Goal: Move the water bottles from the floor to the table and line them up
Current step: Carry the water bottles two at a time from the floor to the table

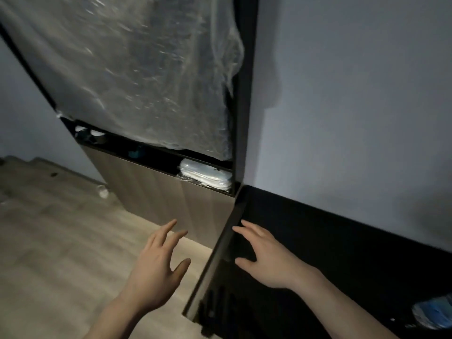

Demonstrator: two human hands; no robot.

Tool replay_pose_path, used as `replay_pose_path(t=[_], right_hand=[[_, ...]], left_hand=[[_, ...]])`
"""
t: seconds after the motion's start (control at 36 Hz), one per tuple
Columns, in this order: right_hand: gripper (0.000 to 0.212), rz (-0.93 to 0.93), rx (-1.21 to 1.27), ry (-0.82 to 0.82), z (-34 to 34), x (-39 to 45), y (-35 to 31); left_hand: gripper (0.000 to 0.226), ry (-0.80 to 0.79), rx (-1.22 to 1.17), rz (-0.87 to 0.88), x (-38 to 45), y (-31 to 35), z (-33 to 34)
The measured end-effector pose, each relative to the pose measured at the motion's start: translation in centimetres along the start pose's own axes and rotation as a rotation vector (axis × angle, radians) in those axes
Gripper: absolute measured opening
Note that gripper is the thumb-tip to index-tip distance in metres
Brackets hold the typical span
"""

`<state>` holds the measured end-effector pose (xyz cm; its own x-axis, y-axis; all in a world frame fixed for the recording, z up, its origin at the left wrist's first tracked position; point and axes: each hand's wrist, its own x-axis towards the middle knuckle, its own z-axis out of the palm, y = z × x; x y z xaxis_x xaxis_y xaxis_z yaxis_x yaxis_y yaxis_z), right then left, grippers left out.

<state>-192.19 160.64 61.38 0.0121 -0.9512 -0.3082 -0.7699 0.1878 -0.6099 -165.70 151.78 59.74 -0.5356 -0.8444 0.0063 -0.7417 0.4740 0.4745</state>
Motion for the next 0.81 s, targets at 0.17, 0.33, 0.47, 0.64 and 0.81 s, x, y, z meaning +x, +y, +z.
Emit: replay_pose_path(t=[0.17, 0.33, 0.47, 0.64, 0.81], right_hand=[[0.072, -0.077, -0.037, -0.005, 5.2, 7.7, -11.1], [0.072, -0.166, -0.085, -0.034, 10.0, 14.2, -21.0], [0.074, -0.262, -0.166, -0.079, 12.9, 19.3, -28.3], [0.075, -0.330, -0.214, -0.136, 15.5, 25.5, -34.5], [0.075, -0.355, -0.229, -0.211, 19.0, 32.7, -39.5]], left_hand=[[0.060, 0.073, 0.013, -0.076, -1.8, -12.1, -7.2], [0.062, 0.093, 0.065, -0.171, -4.5, -22.3, -13.1], [0.062, 0.174, 0.049, -0.288, -6.9, -29.3, -17.4], [0.063, 0.222, 0.067, -0.427, -8.4, -36.3, -21.0], [0.066, 0.220, 0.101, -0.524, -8.1, -43.8, -24.7]])
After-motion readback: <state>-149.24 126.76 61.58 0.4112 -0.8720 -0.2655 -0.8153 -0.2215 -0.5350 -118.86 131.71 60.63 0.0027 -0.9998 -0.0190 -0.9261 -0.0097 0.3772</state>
